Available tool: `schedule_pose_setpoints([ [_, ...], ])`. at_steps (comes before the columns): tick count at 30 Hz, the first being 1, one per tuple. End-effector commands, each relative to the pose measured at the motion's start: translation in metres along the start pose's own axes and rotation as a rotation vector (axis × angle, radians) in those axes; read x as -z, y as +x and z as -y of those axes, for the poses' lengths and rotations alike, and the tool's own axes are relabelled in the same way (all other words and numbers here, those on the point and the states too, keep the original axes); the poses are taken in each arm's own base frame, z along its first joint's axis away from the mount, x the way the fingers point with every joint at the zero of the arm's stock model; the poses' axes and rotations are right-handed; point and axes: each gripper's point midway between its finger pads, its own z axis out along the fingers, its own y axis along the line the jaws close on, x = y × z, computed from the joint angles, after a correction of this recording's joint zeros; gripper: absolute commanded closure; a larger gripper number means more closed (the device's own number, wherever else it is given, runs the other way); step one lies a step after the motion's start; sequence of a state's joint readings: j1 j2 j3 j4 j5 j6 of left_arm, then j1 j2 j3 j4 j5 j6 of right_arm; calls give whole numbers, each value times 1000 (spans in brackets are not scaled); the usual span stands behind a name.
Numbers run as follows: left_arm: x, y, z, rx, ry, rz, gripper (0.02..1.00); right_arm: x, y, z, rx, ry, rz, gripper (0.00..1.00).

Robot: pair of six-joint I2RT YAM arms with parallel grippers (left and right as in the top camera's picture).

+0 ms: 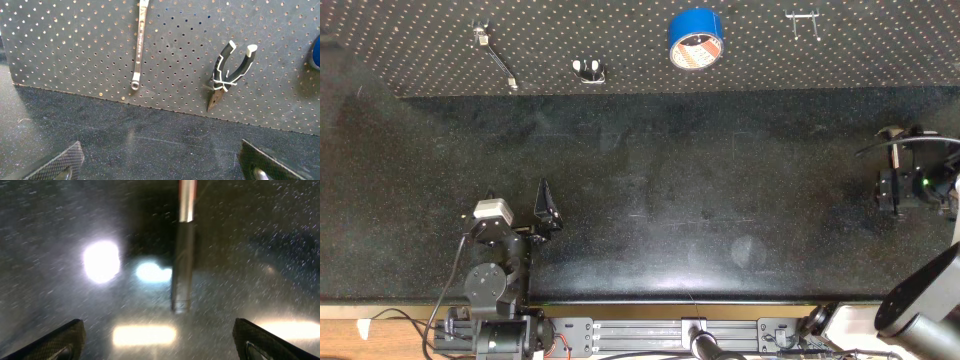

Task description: Place Tools Onto Pegboard

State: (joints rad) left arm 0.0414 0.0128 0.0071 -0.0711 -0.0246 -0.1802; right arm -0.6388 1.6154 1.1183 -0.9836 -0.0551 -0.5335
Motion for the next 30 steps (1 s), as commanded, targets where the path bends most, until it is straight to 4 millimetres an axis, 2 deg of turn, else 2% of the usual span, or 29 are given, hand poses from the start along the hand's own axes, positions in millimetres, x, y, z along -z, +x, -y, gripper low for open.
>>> schedule_pose_setpoints([
  [1, 0, 1, 1, -2, 6, -2, 23, -19, 5, 10, 37, -18, -32, 36],
  [20, 0, 1, 1, -2, 6, -2, 23, -51, 1, 16, 146, -43, -58, 36],
  [30, 0, 1, 1, -2, 6, -2, 23, -52, -3, 19, 150, -30, -43, 36],
])
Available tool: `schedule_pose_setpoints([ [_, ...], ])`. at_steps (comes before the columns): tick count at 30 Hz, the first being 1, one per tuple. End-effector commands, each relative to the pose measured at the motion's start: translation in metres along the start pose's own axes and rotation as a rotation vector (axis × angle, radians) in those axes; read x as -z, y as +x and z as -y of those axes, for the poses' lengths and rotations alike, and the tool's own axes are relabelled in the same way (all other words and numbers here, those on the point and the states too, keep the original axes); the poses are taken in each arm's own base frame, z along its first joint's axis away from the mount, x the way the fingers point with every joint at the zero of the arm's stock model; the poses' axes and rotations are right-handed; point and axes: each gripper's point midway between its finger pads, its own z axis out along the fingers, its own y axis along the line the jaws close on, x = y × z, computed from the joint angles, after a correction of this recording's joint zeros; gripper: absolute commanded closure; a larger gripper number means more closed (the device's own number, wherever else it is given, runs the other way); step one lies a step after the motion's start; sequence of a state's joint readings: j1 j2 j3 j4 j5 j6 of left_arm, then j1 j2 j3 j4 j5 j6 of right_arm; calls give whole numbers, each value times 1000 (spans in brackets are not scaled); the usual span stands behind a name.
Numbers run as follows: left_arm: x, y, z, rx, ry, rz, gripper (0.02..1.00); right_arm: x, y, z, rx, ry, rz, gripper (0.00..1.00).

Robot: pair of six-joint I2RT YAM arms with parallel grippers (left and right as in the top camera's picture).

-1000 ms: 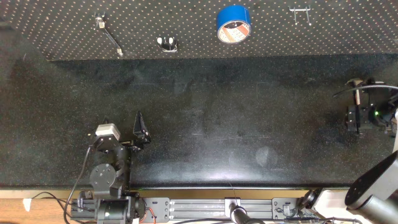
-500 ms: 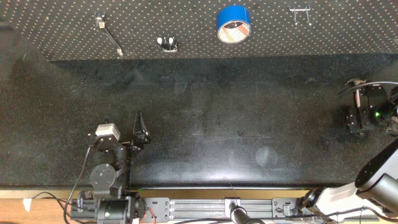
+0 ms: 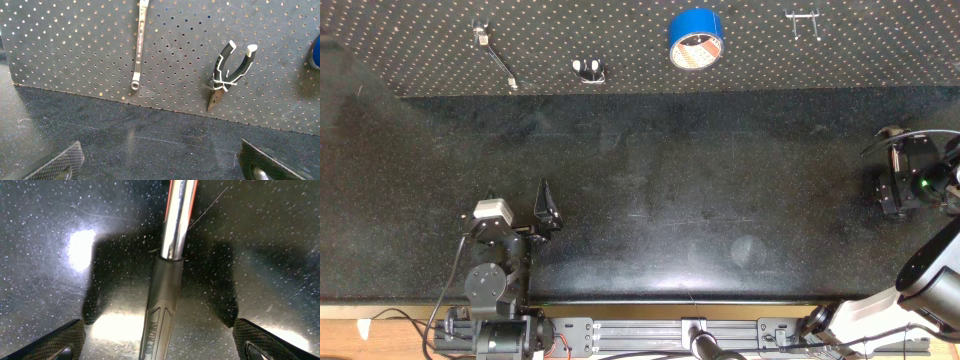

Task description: Place Tools Onto Pegboard

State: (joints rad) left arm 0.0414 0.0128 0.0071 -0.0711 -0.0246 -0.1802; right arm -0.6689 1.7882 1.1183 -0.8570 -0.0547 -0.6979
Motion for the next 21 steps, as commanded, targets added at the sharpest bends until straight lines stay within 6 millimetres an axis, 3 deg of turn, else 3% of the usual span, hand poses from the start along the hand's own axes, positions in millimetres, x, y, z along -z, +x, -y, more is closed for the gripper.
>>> schedule_pose_setpoints([
  [1, 0, 1, 1, -2, 6, -2, 23, -4, 2, 0, 18, -5, -8, 38],
  [9, 0, 1, 1, -2, 6, -1, 23, -9, 3, 0, 17, -13, -15, 38],
  [12, 0, 1, 1, -2, 6, -2, 20, -11, 4, -1, 17, -19, -22, 283],
  [16, 0, 1, 1, -2, 6, -2, 23, -12, 4, -1, 17, -20, -23, 860],
  [17, 0, 1, 1, -2, 6, -2, 23, -12, 4, -1, 17, -21, -23, 921],
  [21, 0, 1, 1, -2, 6, -2, 23, -2, -9, -2, 15, -30, 59, 925],
])
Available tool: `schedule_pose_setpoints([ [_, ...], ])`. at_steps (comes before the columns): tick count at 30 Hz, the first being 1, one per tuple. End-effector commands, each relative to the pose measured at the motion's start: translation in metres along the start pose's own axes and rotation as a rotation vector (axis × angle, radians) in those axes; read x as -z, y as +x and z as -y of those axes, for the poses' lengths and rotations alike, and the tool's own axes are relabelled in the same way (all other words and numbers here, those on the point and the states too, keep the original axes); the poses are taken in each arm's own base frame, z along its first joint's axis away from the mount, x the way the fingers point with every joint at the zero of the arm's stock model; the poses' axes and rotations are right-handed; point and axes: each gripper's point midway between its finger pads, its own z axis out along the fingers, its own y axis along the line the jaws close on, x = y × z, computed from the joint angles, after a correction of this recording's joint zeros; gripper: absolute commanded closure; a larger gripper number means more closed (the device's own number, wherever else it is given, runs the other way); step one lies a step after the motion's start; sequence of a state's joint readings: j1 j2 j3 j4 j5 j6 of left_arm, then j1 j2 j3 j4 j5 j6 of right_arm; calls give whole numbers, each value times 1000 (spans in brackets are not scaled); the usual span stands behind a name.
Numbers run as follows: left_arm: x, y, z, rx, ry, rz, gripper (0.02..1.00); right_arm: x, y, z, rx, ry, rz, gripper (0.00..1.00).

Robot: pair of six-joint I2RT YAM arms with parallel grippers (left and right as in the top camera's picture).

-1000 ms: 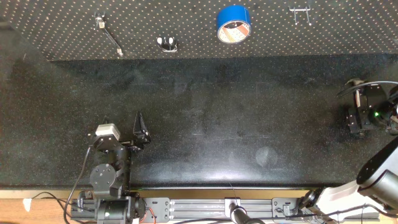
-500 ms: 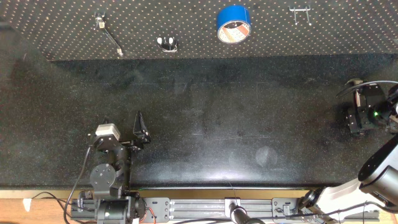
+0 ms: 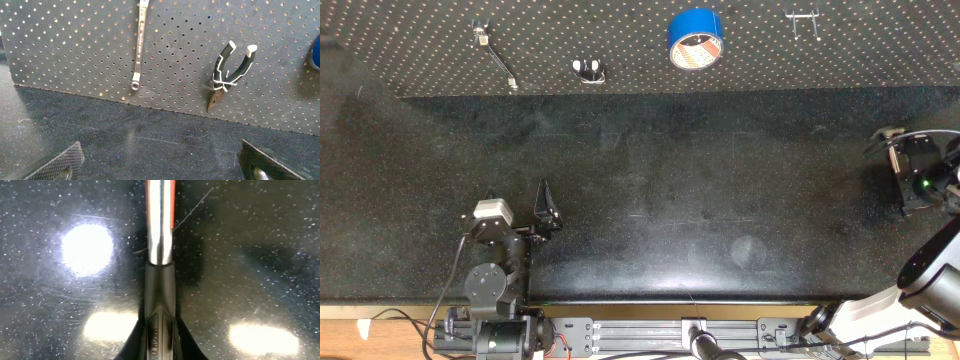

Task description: Place Tools Onto Pegboard

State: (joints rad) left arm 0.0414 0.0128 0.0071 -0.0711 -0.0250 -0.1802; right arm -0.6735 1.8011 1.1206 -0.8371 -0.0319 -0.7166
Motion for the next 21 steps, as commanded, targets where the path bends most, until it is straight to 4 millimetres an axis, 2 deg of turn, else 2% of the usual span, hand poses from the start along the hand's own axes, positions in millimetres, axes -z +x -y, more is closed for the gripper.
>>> schedule_pose_setpoints([
  [1, 0, 1, 1, -2, 7, -2, 23, 15, -21, -11, -3, -67, 151, 928],
  [3, 0, 1, 1, -2, 7, -2, 23, 59, -48, -23, -21, -125, 379, 928],
  [6, 0, 1, 1, -2, 7, -2, 20, 130, -77, -46, -49, -211, 665, 928],
  [9, 0, 1, 1, -3, 7, -2, 23, 186, -97, -69, -127, -273, 831, 928],
  [11, 0, 1, 1, -2, 7, -2, 23, 216, -106, -90, -132, -288, 898, 928],
  [14, 0, 1, 1, -2, 7, -2, 23, 244, -116, -128, -20, -291, 964, 923],
  [16, 0, 1, 1, -2, 7, -2, 25, 252, -122, -150, -12, -266, 965, 928],
  [21, 0, 1, 1, -2, 7, -2, 23, 230, -148, -192, 43, -180, 885, 928],
])
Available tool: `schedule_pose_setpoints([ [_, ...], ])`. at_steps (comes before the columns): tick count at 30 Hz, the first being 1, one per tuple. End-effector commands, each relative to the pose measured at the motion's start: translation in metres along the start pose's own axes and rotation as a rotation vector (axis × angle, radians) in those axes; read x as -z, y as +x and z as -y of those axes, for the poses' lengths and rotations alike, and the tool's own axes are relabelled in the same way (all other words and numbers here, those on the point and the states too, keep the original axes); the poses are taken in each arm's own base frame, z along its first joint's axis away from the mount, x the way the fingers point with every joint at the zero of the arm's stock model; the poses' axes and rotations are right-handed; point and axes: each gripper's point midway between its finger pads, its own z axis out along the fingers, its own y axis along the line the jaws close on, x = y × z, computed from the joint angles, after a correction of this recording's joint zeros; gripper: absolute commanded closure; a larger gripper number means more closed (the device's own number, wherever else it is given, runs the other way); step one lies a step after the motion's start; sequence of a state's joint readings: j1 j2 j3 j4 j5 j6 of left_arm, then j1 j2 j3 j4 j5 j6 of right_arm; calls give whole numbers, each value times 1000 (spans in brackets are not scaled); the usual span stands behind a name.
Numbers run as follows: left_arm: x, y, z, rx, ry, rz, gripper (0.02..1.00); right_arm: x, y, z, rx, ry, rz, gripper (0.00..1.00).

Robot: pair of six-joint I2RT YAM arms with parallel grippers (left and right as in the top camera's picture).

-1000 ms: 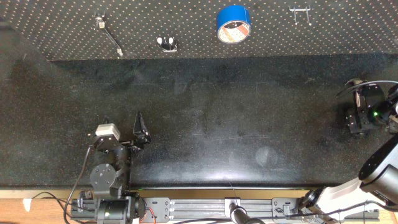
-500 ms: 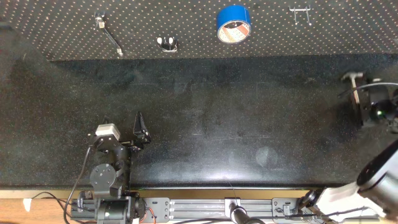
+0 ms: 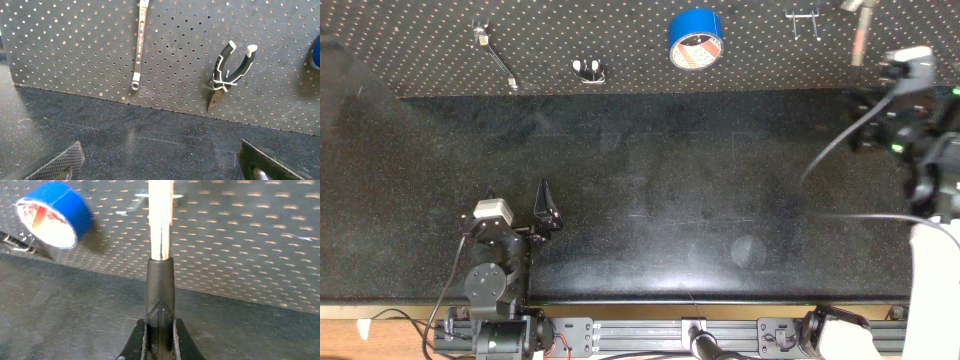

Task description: Place Tools Onto Pegboard

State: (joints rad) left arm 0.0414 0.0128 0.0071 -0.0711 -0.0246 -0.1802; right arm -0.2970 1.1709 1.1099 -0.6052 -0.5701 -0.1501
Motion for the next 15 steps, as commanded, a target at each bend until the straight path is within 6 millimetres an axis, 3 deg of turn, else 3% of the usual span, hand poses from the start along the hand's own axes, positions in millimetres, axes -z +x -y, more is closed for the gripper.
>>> schedule_pose_setpoints([
  [1, 0, 1, 1, -2, 6, -2, 23, -38, 2, -19, 10, 72, -61, 925],
  [5, 0, 1, 1, -2, 6, -2, 23, -60, 2, -19, -11, 100, -67, 928],
  [15, 0, 1, 1, -2, 6, -2, 23, -80, 32, -10, -47, 109, -184, 925],
])
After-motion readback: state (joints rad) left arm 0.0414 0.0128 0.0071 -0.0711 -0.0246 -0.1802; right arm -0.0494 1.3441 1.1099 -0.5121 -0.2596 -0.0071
